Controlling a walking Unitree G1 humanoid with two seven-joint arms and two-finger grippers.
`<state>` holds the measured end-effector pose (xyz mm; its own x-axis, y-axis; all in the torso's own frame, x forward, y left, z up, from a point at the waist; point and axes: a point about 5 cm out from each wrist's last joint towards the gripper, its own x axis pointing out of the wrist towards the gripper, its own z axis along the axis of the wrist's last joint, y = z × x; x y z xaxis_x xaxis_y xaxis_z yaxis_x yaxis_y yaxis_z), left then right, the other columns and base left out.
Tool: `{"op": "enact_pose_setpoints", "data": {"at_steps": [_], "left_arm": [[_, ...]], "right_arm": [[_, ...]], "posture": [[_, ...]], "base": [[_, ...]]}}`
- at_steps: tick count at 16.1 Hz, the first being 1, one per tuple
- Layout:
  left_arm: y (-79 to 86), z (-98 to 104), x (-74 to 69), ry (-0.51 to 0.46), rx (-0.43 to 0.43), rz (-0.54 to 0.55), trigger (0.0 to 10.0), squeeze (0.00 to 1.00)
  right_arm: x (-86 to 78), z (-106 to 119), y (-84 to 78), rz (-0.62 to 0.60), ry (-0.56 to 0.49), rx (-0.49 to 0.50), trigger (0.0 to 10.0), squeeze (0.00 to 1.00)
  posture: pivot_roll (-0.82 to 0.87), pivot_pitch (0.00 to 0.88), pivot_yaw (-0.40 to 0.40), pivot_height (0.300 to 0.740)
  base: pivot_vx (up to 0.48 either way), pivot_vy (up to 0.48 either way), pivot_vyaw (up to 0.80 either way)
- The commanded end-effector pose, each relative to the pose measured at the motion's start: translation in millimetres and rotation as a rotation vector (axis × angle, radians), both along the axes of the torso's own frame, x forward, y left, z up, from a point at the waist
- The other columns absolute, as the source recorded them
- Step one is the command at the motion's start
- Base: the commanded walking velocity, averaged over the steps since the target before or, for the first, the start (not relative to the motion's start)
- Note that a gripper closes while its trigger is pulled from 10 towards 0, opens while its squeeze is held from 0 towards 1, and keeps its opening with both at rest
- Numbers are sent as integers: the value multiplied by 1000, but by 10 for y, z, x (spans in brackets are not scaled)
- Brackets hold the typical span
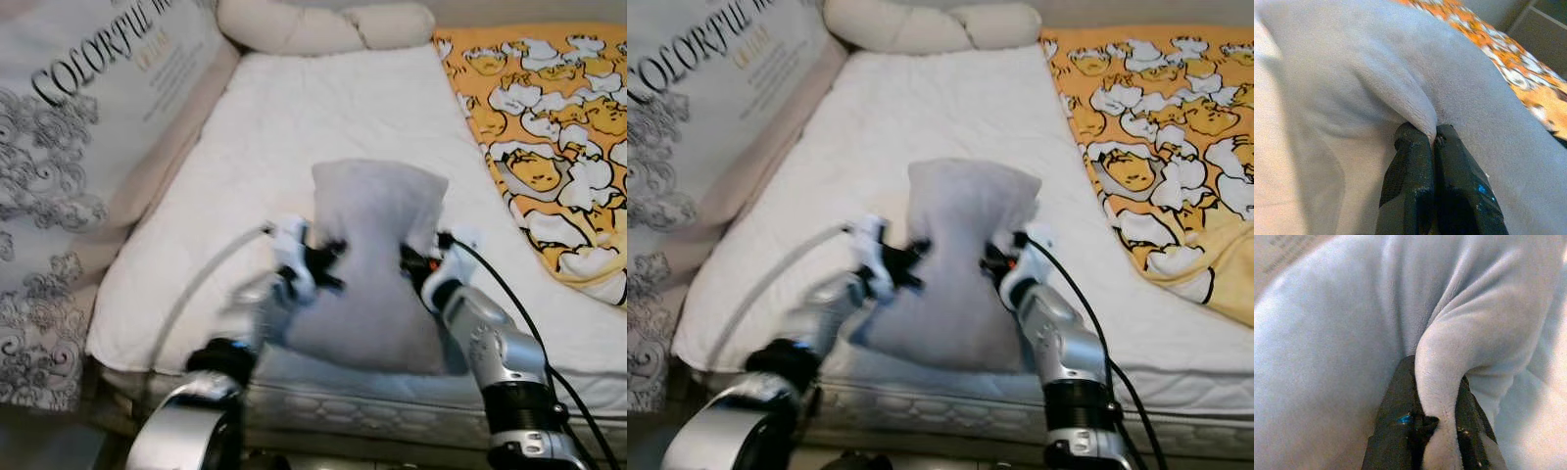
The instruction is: Clean up the room
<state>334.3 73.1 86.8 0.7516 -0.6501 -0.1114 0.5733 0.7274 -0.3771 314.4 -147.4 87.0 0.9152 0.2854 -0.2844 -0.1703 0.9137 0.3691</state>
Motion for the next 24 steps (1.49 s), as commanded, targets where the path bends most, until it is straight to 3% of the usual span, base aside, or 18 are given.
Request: {"op": "enact_pose_setpoints", "data": {"at_steps": [1,4,6,7,8,9,12,19,24], "left_arm": [[-8,171,20,-82,19,-9,0,0],[258,360,-48,-181,84,117,0,0],[313,442,-163,-219,106,147,0,0],[297,475,-219,-257,128,153,1765,0],[276,466,-244,-242,142,163,10000,0],[259,423,-253,-205,178,168,10000,0],[234,432,-318,-229,243,162,10000,0],[331,488,-281,-242,301,192,10000,0],[384,514,-259,-243,316,203,10000,0]], "right_arm": [[88,267,204,57,-126,-1,10000,0],[55,433,242,53,-212,-54,10000,0],[5,461,291,78,-239,-88,10000,0],[-12,460,303,74,-242,-92,10000,0],[-23,457,313,69,-240,-92,10000,0],[-32,444,317,63,-233,-103,10000,0],[-56,419,253,15,-212,-146,10000,0],[-118,293,186,-25,-161,-180,10000,0],[-109,296,202,-37,-150,-147,10000,0]], "posture": [[-25,0,67,740],[2,0,51,740],[10,0,46,740],[12,0,44,740],[10,0,45,740],[7,0,50,740],[-8,0,67,740],[7,0,74,740],[14,0,78,740]], "base": [[0,0,0],[0,0,0],[0,0,0],[0,0,0],[0,0,0],[0,0,0],[0,0,0],[0,200,0],[0,332,0]]}}
